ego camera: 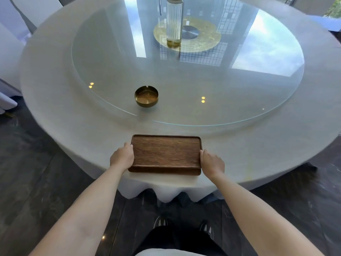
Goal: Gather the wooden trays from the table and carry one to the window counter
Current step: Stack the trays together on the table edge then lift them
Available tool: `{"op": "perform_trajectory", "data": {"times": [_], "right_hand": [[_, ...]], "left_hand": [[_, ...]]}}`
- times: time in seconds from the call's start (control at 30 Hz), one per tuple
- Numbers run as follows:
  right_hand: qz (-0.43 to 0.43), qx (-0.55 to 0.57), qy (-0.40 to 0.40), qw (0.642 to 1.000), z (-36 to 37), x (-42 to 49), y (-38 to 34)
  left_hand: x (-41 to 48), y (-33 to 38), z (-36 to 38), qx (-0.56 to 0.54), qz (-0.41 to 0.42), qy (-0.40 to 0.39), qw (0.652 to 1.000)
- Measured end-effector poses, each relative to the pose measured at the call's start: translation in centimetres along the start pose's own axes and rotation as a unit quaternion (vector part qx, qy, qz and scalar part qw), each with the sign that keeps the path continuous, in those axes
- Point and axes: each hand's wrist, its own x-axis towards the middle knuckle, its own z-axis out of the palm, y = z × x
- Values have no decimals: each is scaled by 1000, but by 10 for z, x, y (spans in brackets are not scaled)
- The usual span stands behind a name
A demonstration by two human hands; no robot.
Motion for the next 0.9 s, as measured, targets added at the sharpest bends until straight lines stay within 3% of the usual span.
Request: {"op": "perform_trajectory", "data": {"times": [0.9], "right_hand": [[2,-56,0,998,14,-14,-1]], "left_hand": [[3,-16,16,-12,35,-43,998]]}}
